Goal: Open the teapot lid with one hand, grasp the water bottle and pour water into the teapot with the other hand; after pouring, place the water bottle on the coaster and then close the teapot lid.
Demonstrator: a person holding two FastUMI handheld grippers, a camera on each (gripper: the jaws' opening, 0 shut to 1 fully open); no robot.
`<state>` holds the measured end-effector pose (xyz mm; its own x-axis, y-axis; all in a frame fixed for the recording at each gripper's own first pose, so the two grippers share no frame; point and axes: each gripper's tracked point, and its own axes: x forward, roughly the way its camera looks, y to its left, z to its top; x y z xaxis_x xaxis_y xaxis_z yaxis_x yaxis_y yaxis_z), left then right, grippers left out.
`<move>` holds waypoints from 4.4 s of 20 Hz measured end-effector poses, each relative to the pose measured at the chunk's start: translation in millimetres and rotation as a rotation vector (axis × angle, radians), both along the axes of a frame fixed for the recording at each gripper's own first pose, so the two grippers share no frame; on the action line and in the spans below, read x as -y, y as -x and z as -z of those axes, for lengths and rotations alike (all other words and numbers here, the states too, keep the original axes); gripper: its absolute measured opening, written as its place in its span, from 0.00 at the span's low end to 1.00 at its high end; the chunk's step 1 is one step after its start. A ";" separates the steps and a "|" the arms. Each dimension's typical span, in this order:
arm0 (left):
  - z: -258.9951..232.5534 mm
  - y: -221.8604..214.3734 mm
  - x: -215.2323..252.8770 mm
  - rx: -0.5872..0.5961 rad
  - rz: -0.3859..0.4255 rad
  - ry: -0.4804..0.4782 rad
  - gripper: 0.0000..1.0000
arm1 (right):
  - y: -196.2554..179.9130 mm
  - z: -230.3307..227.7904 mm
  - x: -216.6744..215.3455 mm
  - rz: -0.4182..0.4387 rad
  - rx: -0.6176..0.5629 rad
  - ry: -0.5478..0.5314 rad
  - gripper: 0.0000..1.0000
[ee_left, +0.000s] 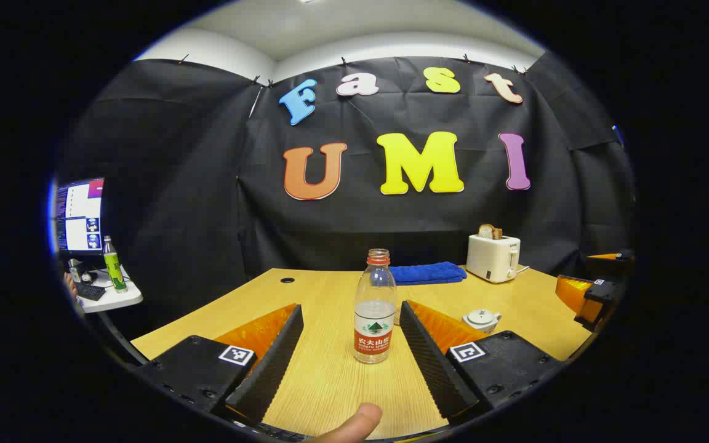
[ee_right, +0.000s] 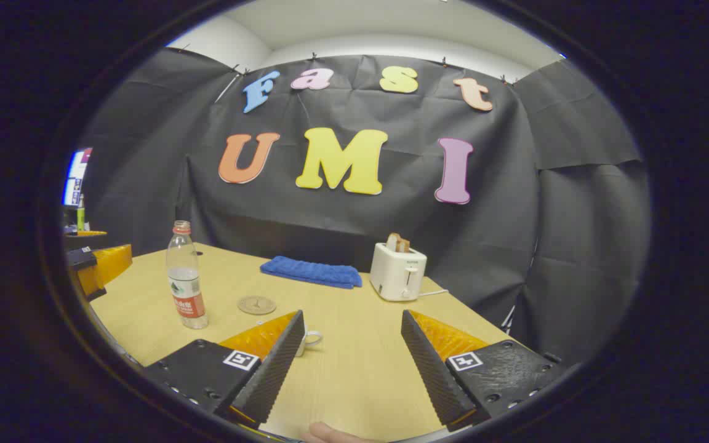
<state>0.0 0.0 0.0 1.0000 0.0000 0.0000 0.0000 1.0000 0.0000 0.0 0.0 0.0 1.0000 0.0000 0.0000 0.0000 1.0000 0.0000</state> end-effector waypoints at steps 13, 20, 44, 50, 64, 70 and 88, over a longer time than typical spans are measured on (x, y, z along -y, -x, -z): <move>13.1 -12.7 -22.1 -0.047 -0.042 0.027 0.99 | -16.0 16.9 -21.9 -0.073 -0.032 -0.048 0.95; 20.6 -18.3 -20.4 -0.047 -0.056 0.010 0.99 | -60.7 31.6 -51.0 -0.136 -0.032 -0.074 0.95; 70.5 -55.1 -0.1 -0.072 -0.050 0.024 1.00 | -145.1 55.9 -106.0 -0.222 -0.040 -0.082 0.05; 73.2 -60.8 25.7 -0.054 0.046 0.025 0.99 | -138.1 46.2 -103.0 -0.260 -0.030 -0.124 0.04; 68.1 -121.3 30.2 0.007 0.083 -0.012 0.99 | -109.6 8.4 -63.5 -0.186 0.082 -0.054 0.04; 65.3 -134.0 36.0 0.019 0.104 -0.008 0.96 | -115.6 24.2 -48.2 -0.185 0.029 -0.098 0.04; 23.5 -116.6 31.0 -0.036 -0.014 -0.597 0.78 | -107.1 29.7 16.0 -0.107 0.040 -0.056 0.04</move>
<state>116.6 -31.0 -23.5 0.9993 0.0235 -0.0295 -0.0029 0.8271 0.5621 107.1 -16.0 -29.7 0.9935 0.1058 0.0430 -0.1080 0.9927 0.0537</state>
